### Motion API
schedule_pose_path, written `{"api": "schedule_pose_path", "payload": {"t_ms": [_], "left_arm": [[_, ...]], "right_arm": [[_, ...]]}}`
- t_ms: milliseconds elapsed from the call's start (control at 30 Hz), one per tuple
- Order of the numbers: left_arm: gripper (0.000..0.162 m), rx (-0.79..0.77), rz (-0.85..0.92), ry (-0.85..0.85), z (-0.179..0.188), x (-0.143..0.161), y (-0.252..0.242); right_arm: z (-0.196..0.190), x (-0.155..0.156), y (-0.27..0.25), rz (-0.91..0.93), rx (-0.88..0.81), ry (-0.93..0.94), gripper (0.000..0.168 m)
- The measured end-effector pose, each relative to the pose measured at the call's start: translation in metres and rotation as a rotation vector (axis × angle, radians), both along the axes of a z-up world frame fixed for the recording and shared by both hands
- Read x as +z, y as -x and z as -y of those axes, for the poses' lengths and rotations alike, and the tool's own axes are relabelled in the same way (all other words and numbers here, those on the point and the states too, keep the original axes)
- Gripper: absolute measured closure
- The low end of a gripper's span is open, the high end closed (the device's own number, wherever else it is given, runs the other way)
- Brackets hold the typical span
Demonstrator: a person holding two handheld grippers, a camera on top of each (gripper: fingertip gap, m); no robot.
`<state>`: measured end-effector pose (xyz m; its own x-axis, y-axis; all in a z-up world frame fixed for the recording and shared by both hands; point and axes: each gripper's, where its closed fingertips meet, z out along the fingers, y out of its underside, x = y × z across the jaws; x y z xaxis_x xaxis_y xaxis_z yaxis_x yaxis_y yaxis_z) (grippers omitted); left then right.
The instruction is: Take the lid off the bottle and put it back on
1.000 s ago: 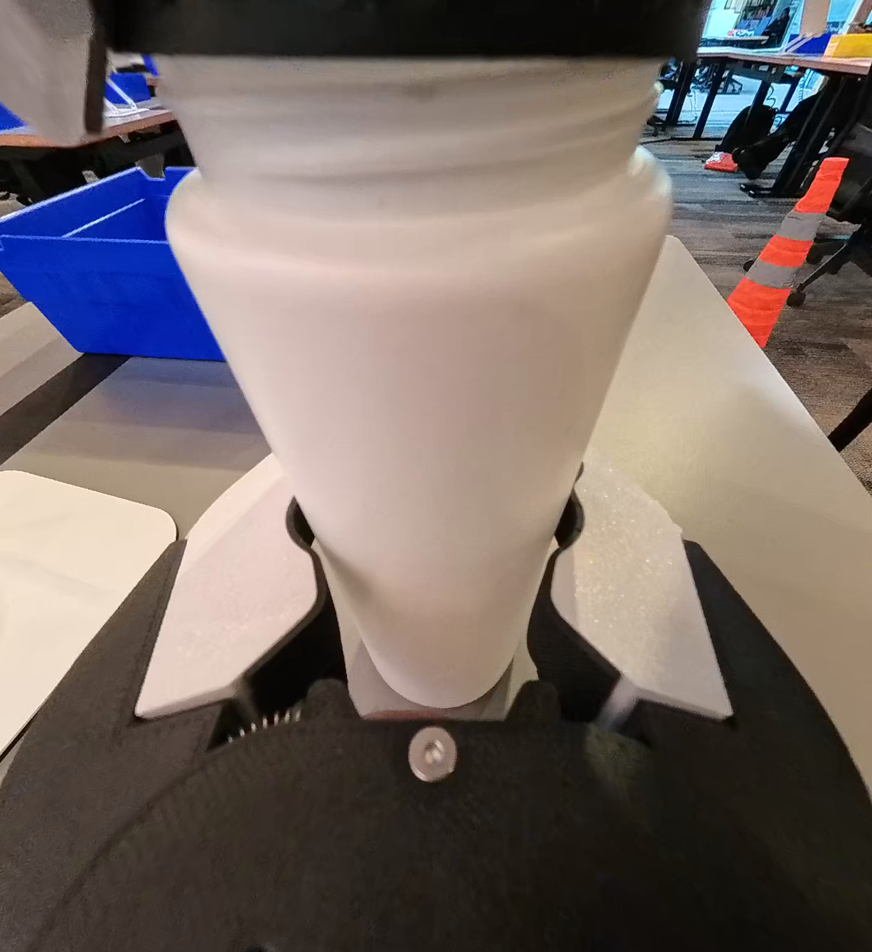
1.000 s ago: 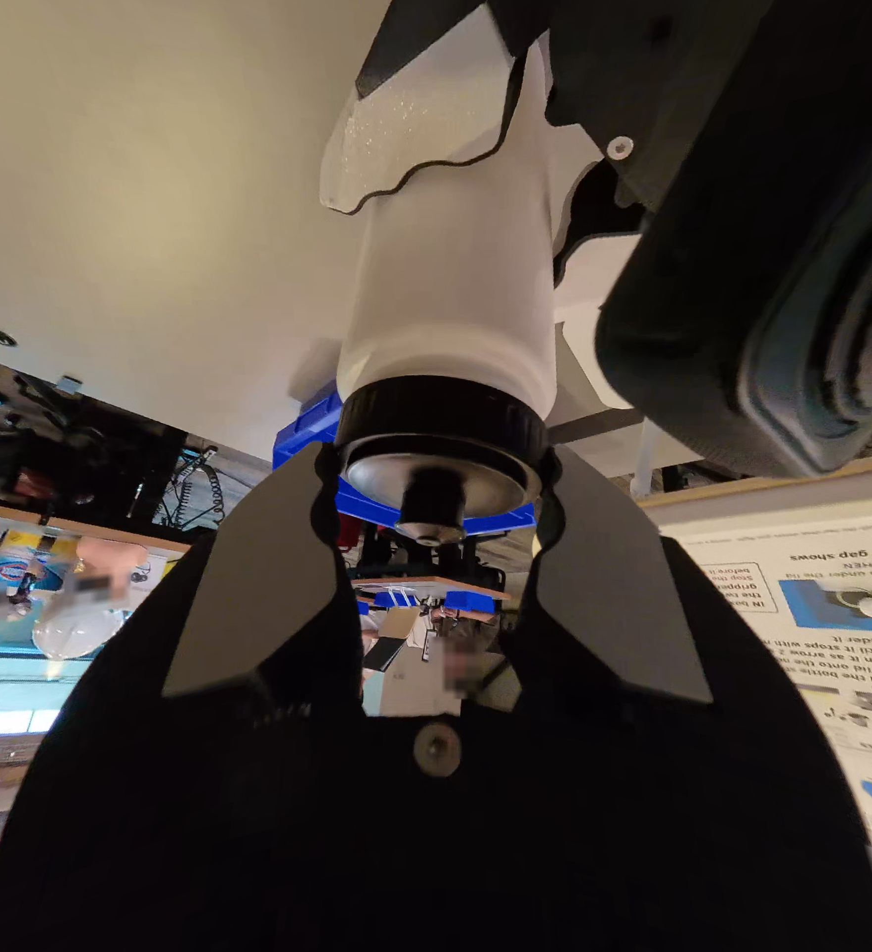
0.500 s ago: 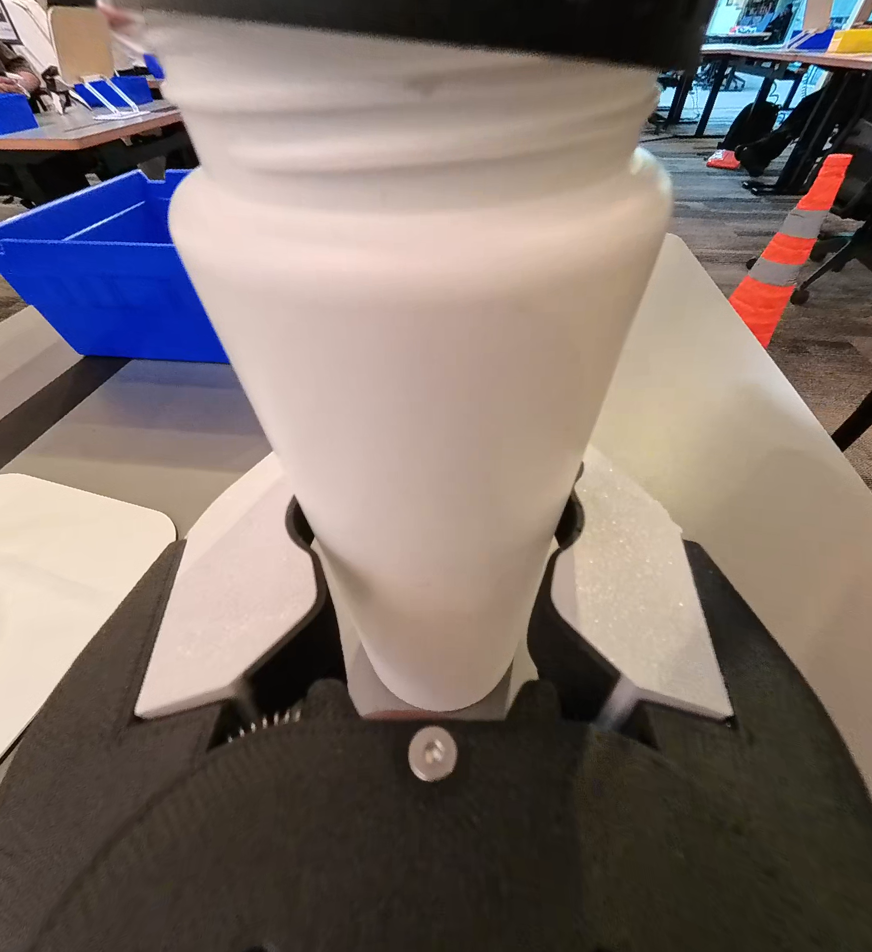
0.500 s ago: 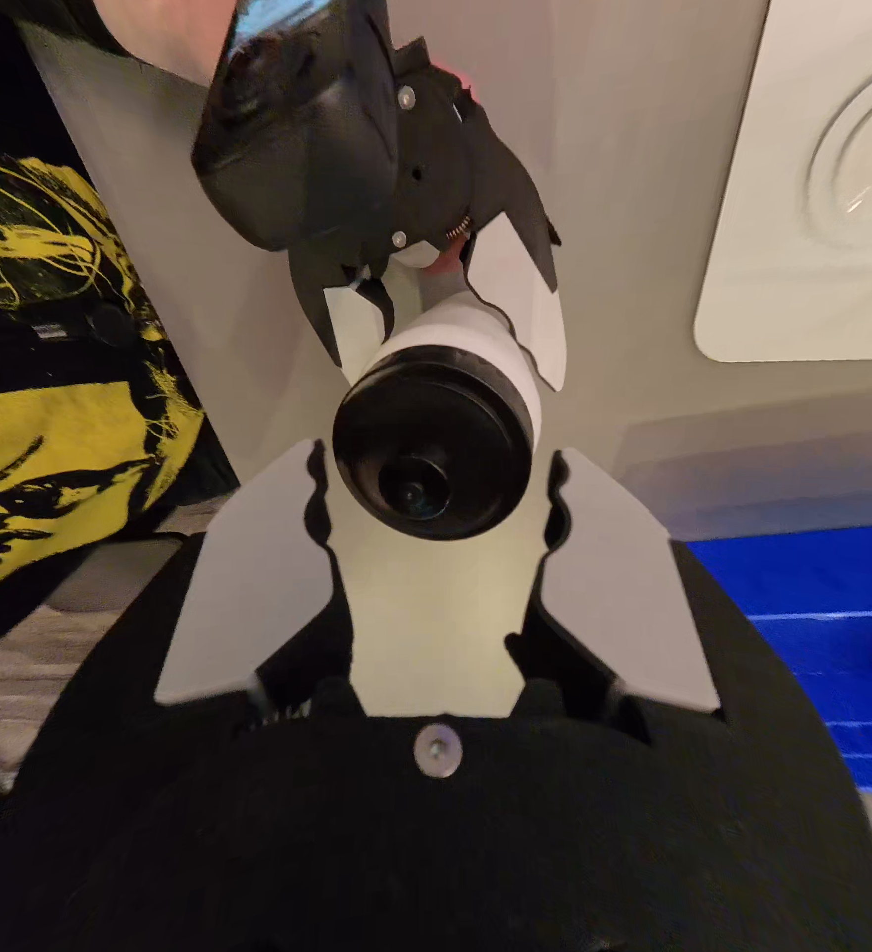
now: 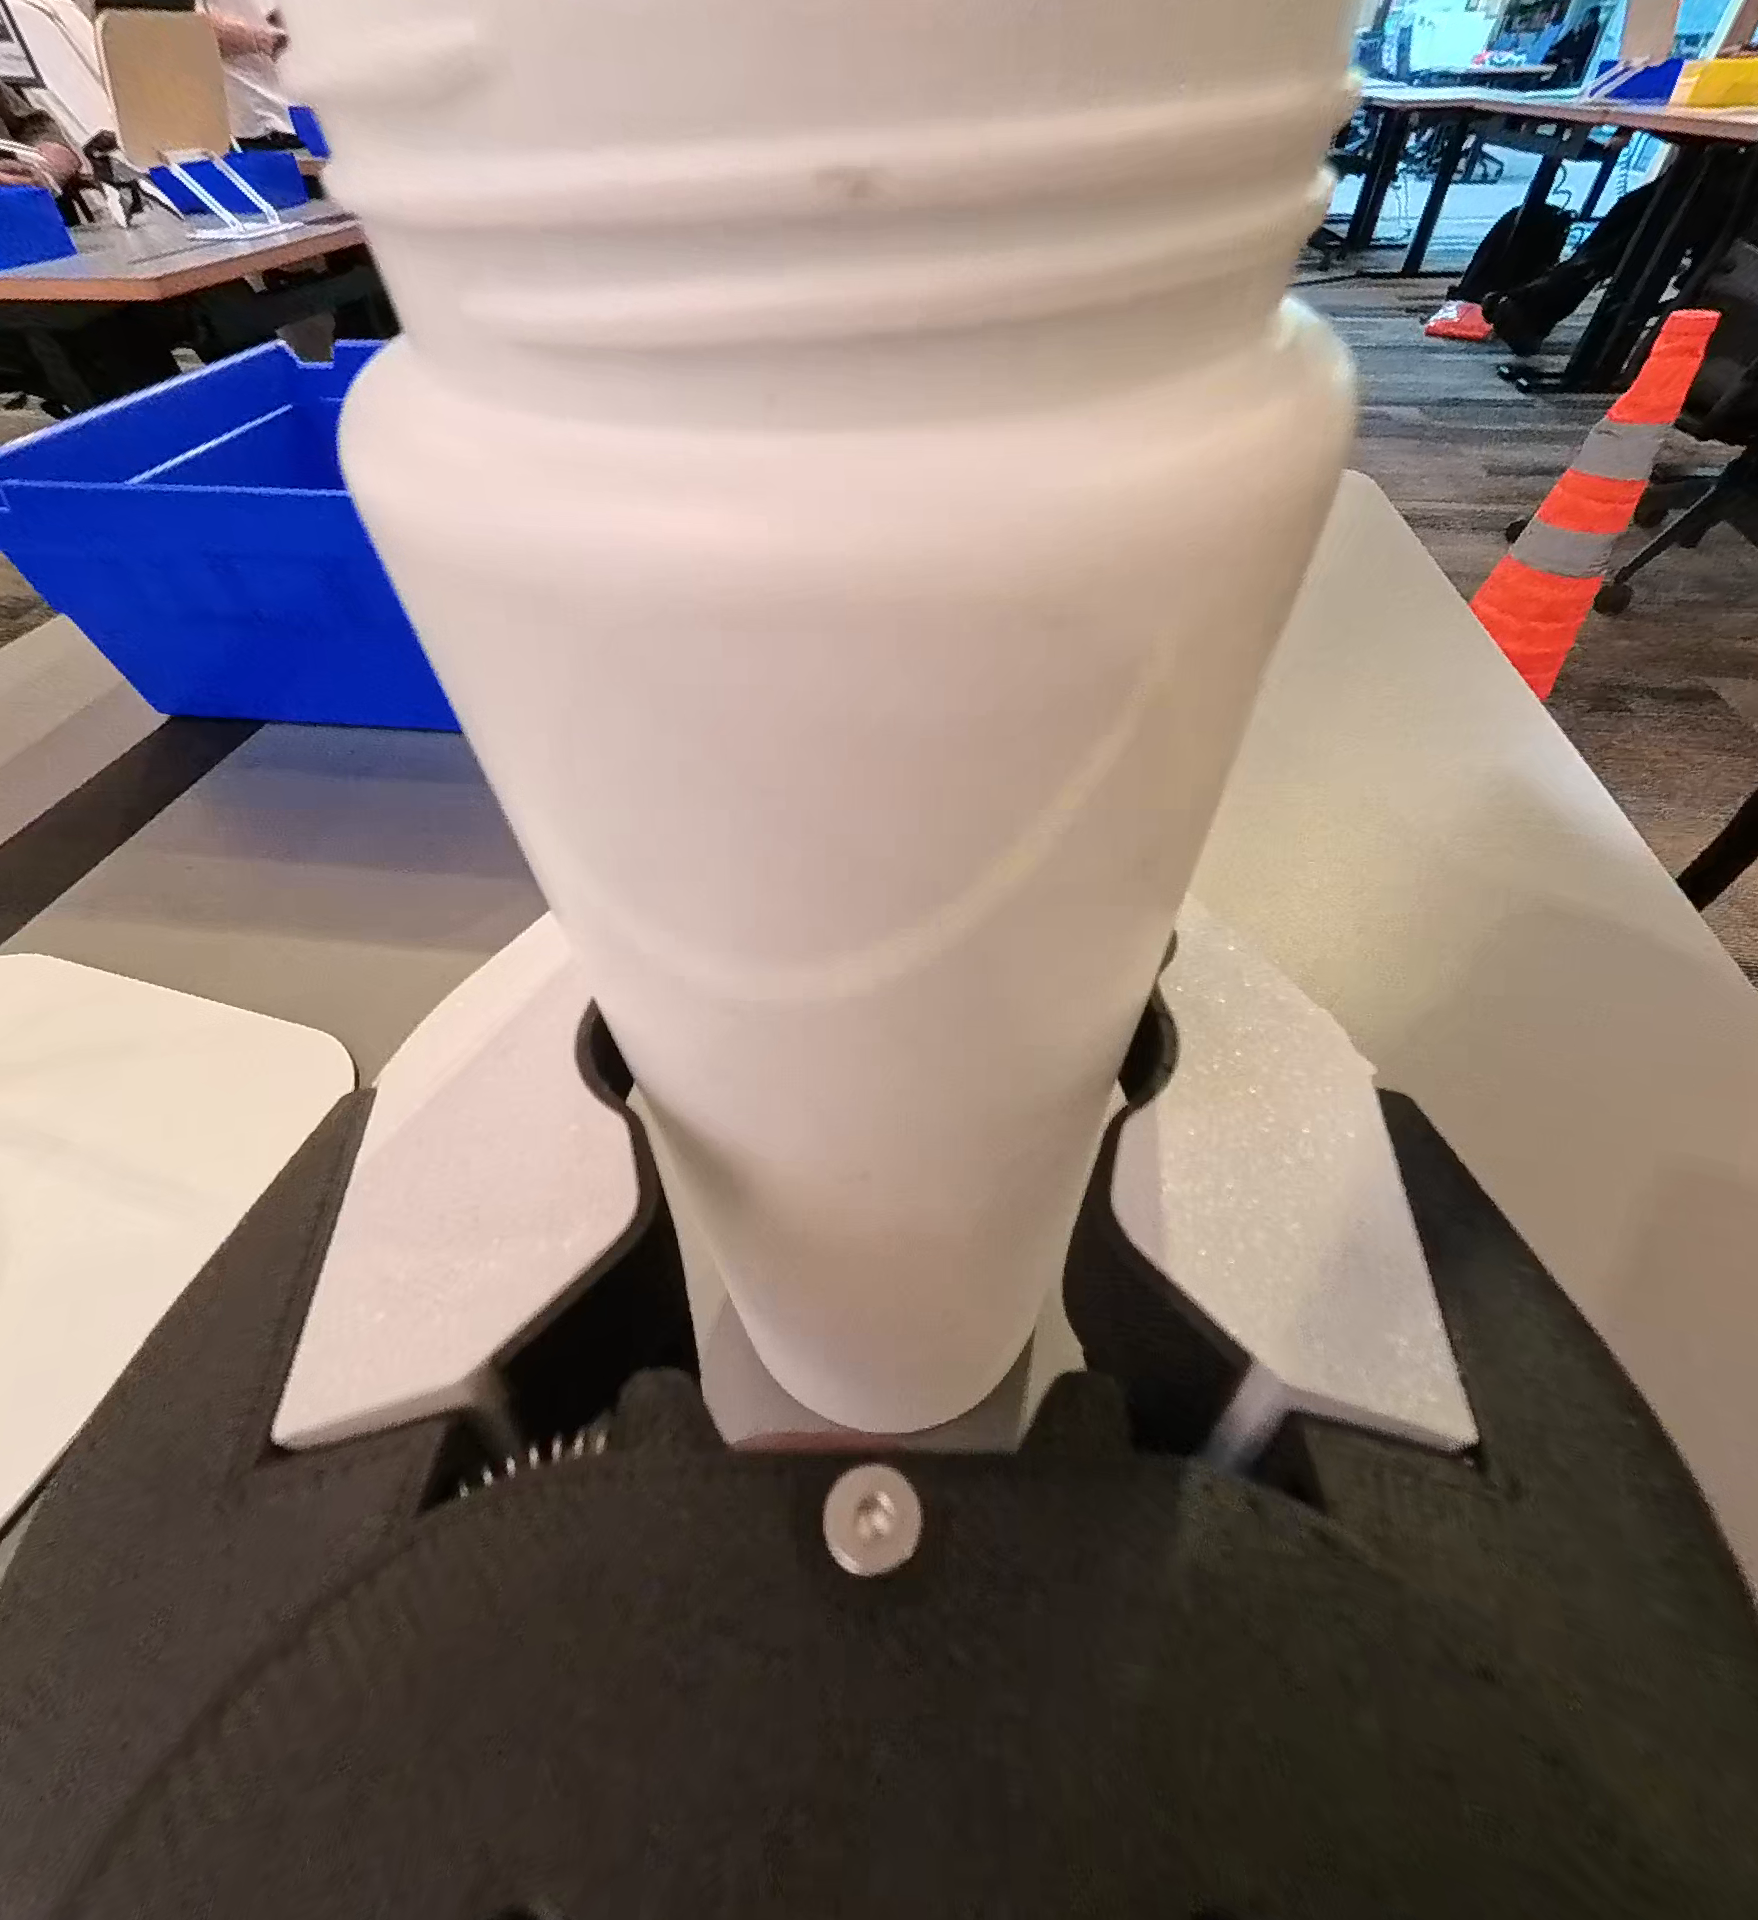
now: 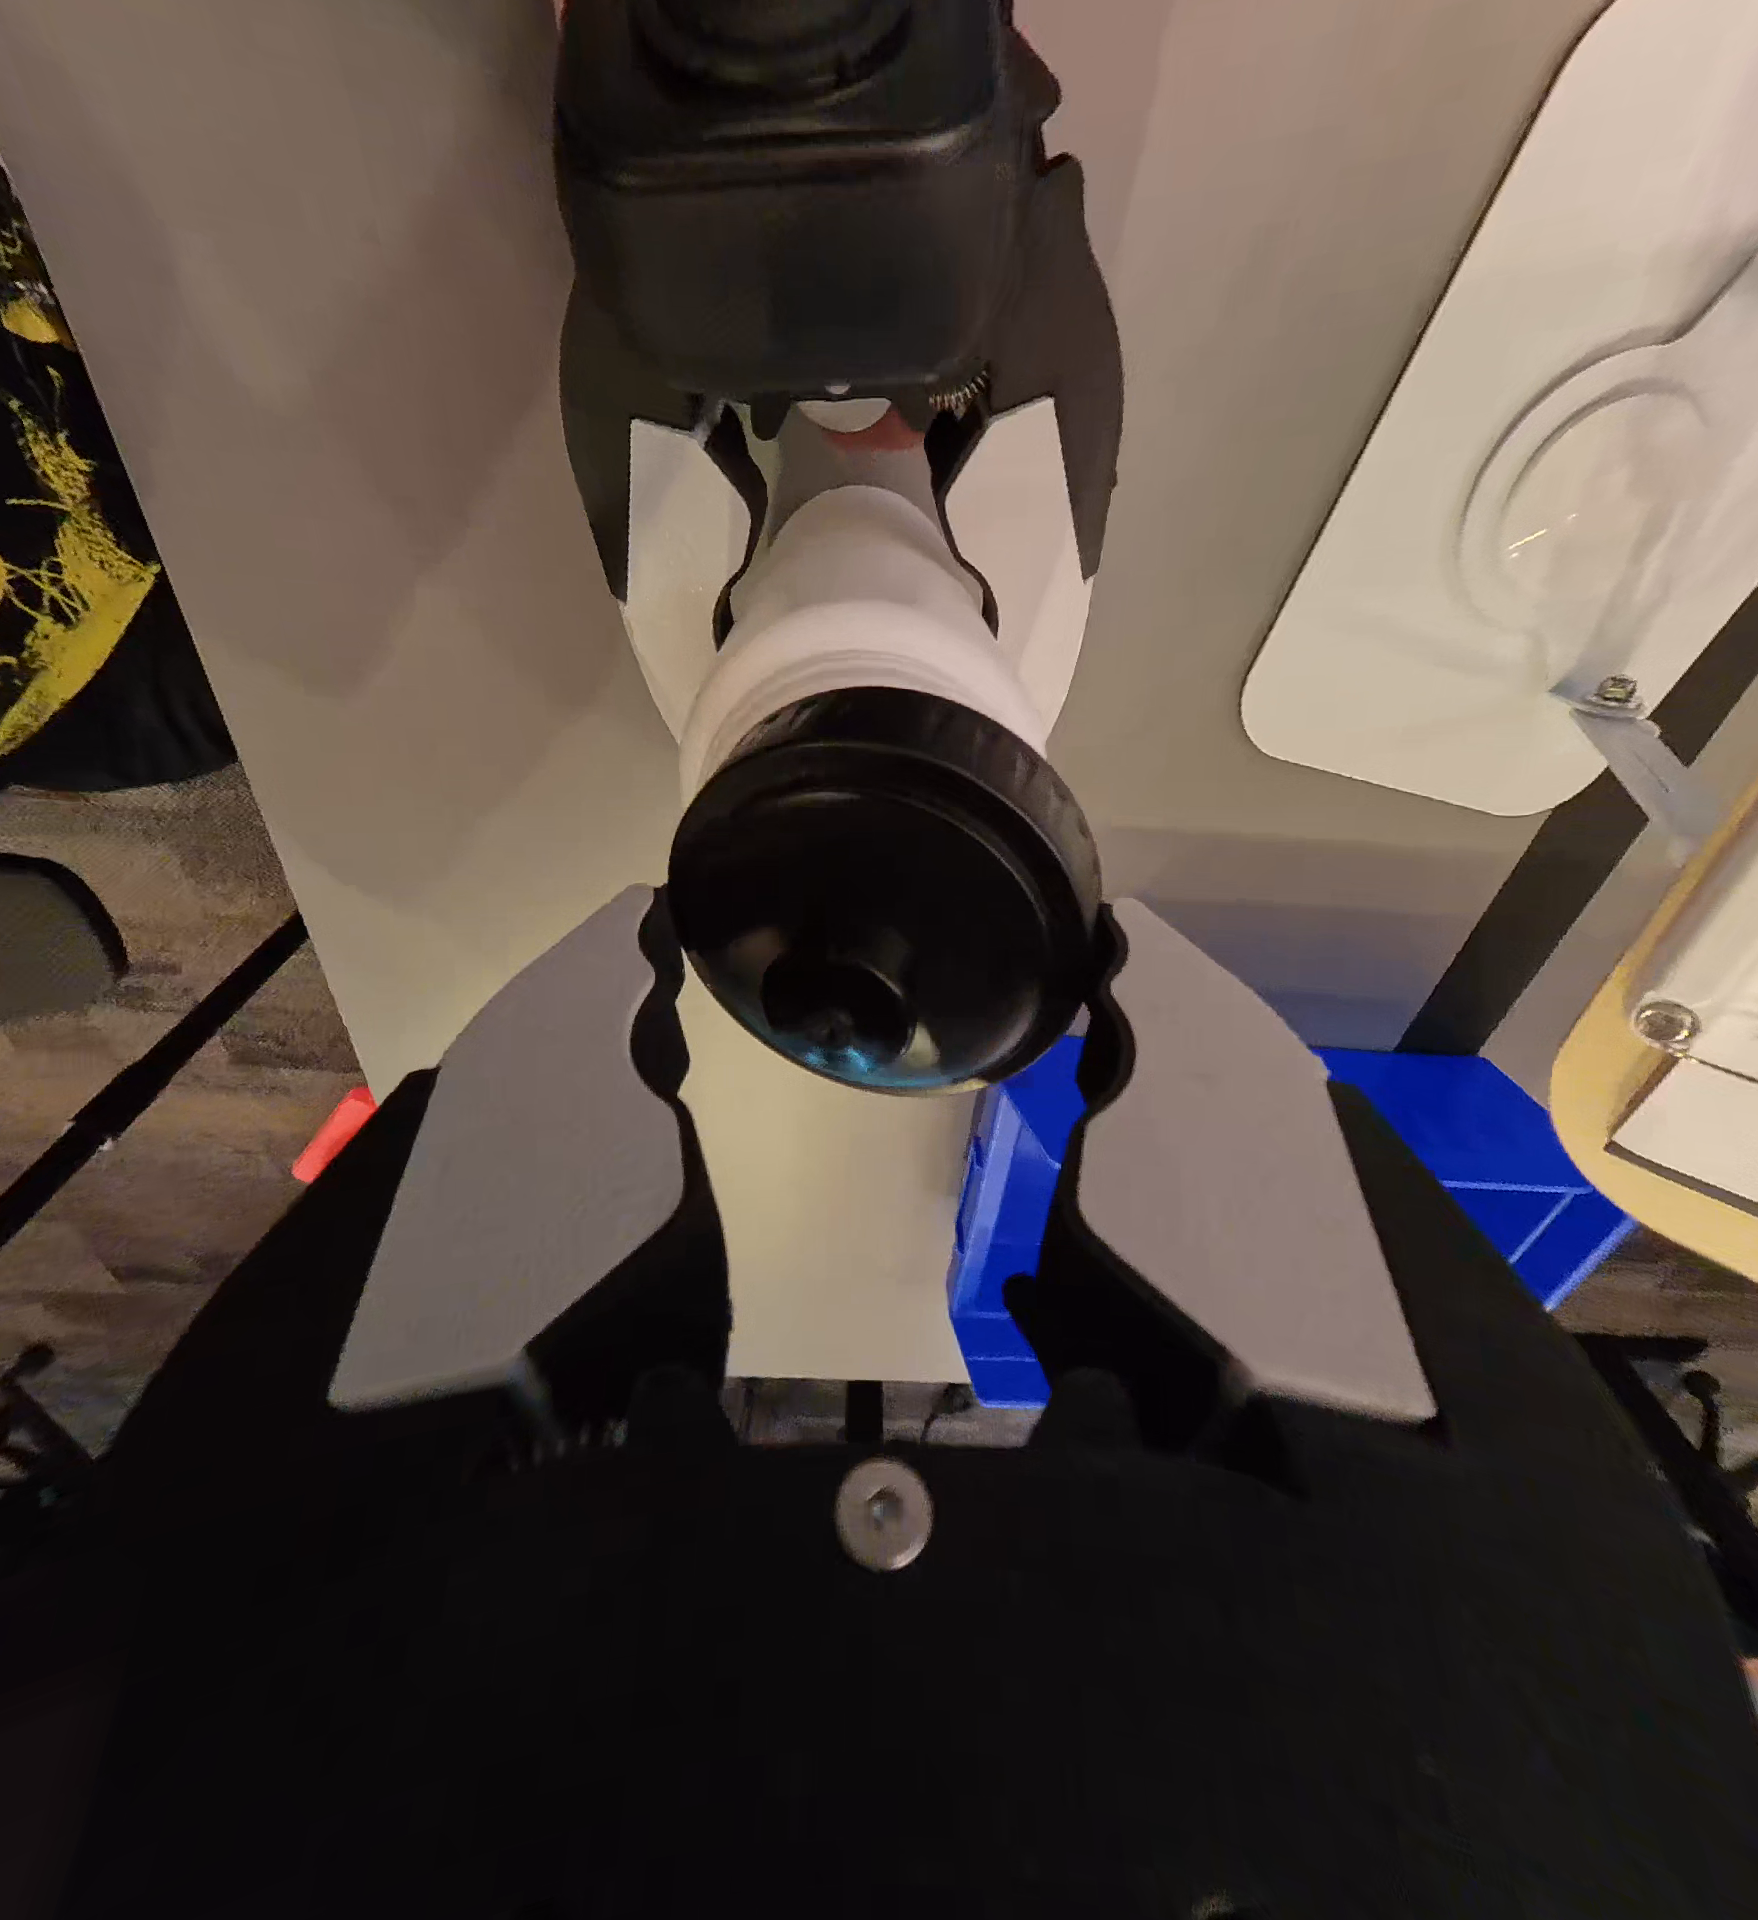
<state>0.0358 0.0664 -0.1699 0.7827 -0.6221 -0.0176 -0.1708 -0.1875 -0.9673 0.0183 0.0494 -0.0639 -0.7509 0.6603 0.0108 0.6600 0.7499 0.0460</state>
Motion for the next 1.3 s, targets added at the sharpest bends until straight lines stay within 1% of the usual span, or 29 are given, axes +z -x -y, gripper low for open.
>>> {"api": "schedule_pose_path", "payload": {"t_ms": [133,233,367,400,467,533,600,667,733,800,900,1000,1100,1300], "left_arm": [[0.068,0.000,0.005,0.000,0.000,0.000,0.000],[0.068,0.001,0.001,-0.001,0.000,0.000,0.000],[0.068,0.004,-0.005,-0.002,0.000,0.000,-0.001],[0.068,0.004,-0.005,-0.002,0.000,0.000,-0.001],[0.068,0.004,-0.005,-0.002,0.000,0.000,-0.001],[0.068,0.005,-0.004,-0.003,0.000,0.000,-0.001],[0.068,0.005,-0.004,-0.003,0.000,0.000,-0.001],[0.068,0.005,-0.002,-0.004,0.000,0.000,-0.001],[0.068,0.005,0.000,-0.005,0.000,0.000,-0.001],[0.068,0.006,0.000,-0.005,0.000,0.000,-0.001],[0.068,0.006,0.000,-0.005,0.000,0.000,-0.001],[0.068,0.005,0.006,-0.003,0.000,0.000,-0.001],[0.068,0.005,0.006,-0.004,0.000,0.000,-0.001],[0.068,0.004,0.009,-0.006,0.000,0.000,-0.001]], "right_arm": [[0.000,0.011,0.001,-0.073,-0.062,0.118,0.093],[-0.008,0.020,-0.001,-0.142,-0.117,0.191,0.093],[-0.033,0.036,-0.008,-0.246,-0.219,0.289,0.093],[-0.044,0.041,-0.009,-0.279,-0.252,0.304,0.093],[-0.079,0.047,-0.013,-0.345,-0.341,0.294,0.093],[-0.119,0.051,-0.018,-0.405,-0.454,0.289,0.093],[-0.165,0.047,-0.022,-0.450,-0.577,0.273,0.093],[-0.213,0.035,-0.025,-0.473,-0.709,0.247,0.093],[-0.253,0.012,-0.026,-0.458,-0.818,0.239,0.093],[-0.286,-0.020,-0.024,-0.410,-0.908,0.243,0.093],[-0.320,-0.073,-0.017,-0.342,-1.015,0.277,0.093],[-0.334,-0.122,-0.008,-0.262,-1.077,0.319,0.093],[-0.342,-0.158,-0.003,-0.202,-1.114,0.304,0.093],[-0.350,-0.196,0.006,-0.143,-1.126,0.266,0.092]]}}
